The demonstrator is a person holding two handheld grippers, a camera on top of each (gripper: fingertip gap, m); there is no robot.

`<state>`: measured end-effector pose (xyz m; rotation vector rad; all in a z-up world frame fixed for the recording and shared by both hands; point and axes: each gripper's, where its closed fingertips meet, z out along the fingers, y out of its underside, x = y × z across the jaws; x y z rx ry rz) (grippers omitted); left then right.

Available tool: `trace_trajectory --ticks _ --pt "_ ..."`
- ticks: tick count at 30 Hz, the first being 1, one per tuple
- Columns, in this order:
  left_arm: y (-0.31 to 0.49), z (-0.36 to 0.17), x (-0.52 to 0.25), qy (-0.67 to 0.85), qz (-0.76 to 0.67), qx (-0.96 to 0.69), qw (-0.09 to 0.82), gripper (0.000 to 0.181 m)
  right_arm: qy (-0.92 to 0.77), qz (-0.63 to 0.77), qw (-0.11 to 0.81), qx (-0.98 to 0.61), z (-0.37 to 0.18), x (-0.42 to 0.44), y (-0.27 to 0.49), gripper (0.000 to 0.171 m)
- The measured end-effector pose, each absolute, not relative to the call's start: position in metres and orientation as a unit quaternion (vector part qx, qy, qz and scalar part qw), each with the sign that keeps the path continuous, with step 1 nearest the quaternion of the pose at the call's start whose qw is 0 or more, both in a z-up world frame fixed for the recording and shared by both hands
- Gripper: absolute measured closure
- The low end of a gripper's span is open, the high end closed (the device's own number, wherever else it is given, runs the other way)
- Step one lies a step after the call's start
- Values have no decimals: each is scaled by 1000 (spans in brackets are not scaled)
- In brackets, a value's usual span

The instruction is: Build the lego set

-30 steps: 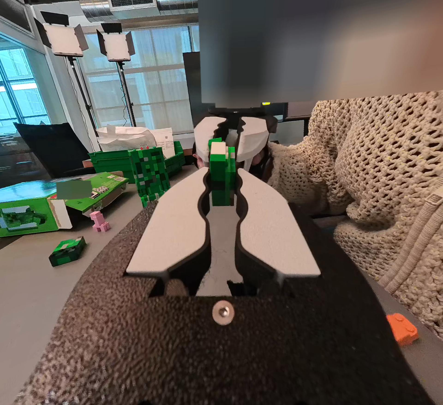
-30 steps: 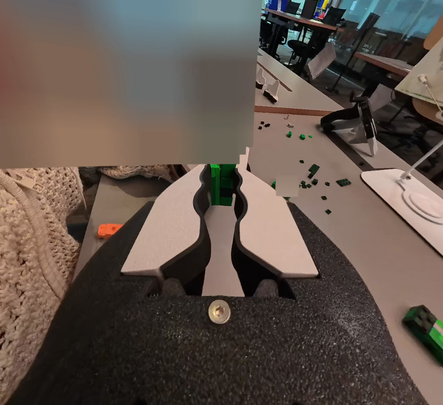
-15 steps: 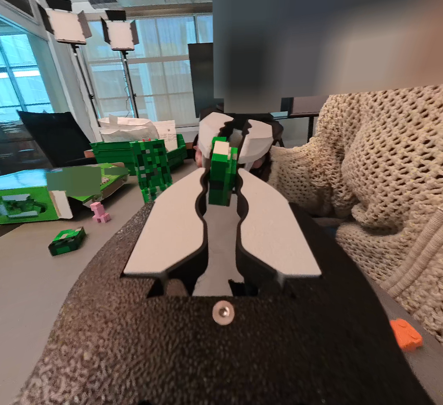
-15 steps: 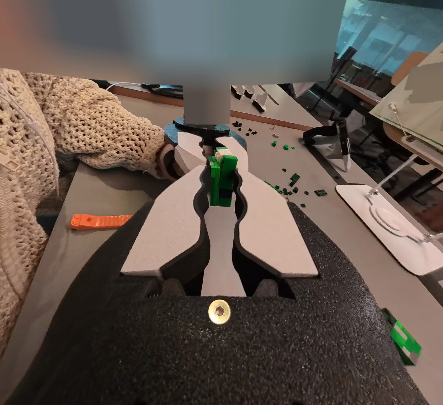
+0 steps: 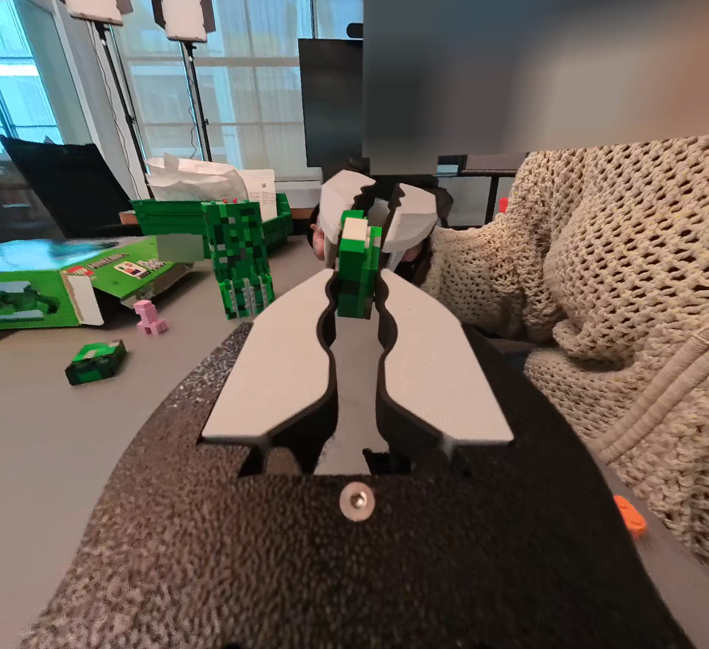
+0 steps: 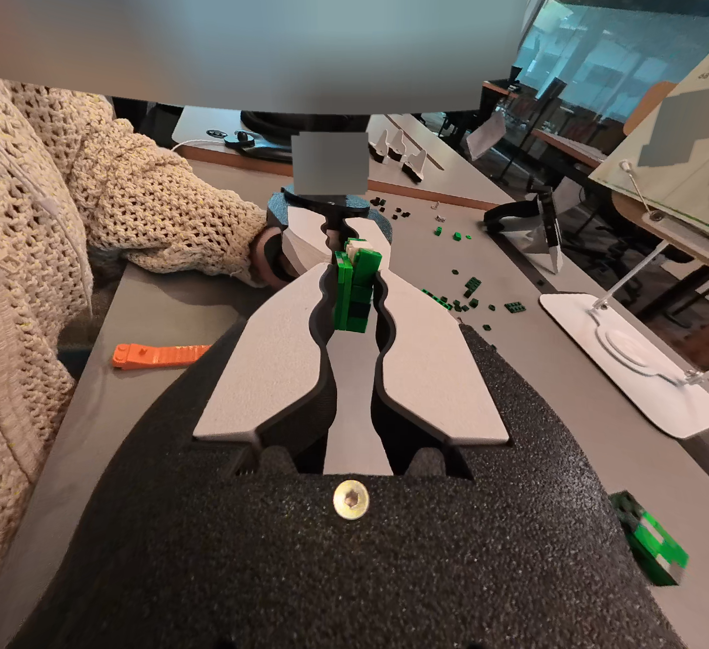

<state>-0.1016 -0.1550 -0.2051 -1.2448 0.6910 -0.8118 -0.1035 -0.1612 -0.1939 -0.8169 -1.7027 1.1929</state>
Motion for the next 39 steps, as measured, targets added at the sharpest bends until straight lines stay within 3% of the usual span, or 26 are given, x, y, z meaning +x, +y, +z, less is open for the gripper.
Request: trace_trajectory --ticks 8,10,12,22,39 --pt "-150 -207 -101 296 -344 -564 690 163 -675 485 445 -333 -197 -104 -155 153" --pt "-151 -206 -100 300 -344 -560 692 154 -676 482 445 -335 -199 -104 -154 153" --pt "-151 -205 -101 301 -335 -556 698 163 -672 493 437 -337 -199 -105 -156 153" --pt "-149 -212 -96 282 -405 -582 646 164 -693 463 469 -293 -202 -102 -153 153" --pt "-157 -206 -99 313 -367 -532 696 165 -683 488 426 -338 -198 -105 -161 154"
